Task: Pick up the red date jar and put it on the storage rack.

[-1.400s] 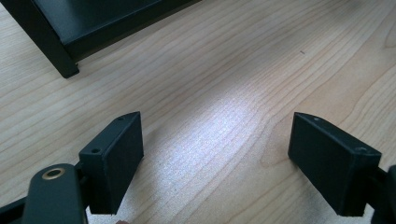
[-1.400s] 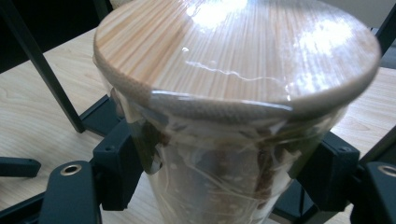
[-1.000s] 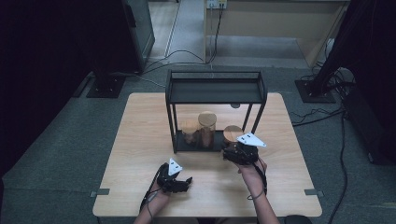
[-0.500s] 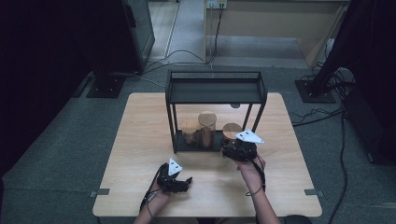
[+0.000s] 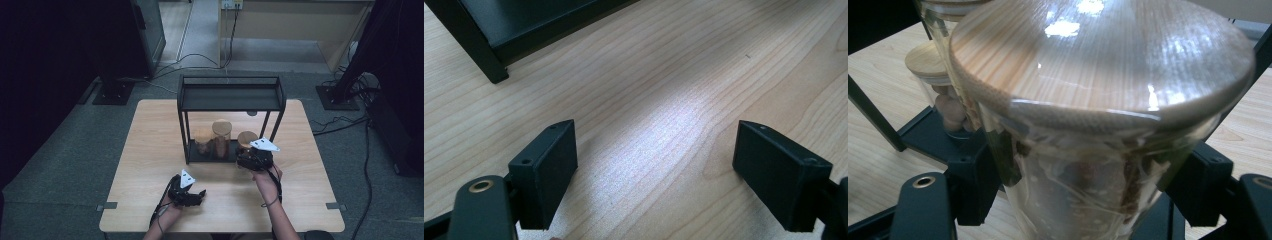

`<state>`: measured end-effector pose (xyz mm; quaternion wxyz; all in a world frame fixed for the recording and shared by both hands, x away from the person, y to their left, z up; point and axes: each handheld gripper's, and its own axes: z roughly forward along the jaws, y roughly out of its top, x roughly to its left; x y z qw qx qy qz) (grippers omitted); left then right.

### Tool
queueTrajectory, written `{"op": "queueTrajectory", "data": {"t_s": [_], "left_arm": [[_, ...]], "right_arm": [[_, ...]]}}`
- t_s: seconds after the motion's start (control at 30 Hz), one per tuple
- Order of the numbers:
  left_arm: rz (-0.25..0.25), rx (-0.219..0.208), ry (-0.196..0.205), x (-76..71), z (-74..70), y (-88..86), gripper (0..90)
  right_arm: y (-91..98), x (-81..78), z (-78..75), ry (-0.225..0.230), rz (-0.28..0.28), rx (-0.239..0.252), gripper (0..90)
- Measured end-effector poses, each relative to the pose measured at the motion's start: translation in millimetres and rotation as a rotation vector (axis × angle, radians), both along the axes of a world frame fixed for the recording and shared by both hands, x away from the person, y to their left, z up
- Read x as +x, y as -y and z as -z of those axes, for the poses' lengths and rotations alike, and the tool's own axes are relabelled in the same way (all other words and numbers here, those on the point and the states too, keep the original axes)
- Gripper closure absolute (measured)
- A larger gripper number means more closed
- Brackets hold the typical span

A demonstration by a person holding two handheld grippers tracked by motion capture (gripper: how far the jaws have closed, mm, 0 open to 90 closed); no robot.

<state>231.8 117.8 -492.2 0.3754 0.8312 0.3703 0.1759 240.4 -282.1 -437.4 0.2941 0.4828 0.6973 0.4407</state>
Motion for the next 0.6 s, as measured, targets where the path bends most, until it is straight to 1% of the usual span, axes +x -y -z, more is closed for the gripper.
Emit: {"op": "queueTrajectory", "data": {"t_s": [0.1, 0.3, 0.6], "left_arm": [[0.0, 0.0, 0.0, 0.0, 0.1, 0.0, 17.9], [0.0, 0.001, 0.0, 0.0, -0.1, 0.1, 17.9], [0.0, 0.0, 0.0, -0.1, 0.0, 0.1, 17.9]], "right_arm": [[0.1, 2.5, 0.3, -0.006, -0.005, 0.001, 25.2], [-2.7, 6.3, 1.3, -0.008, -0.008, -0.013, 25.2], [-1.9, 12.3, 3.2, -0.007, -0.004, -0.005, 25.2]]}}
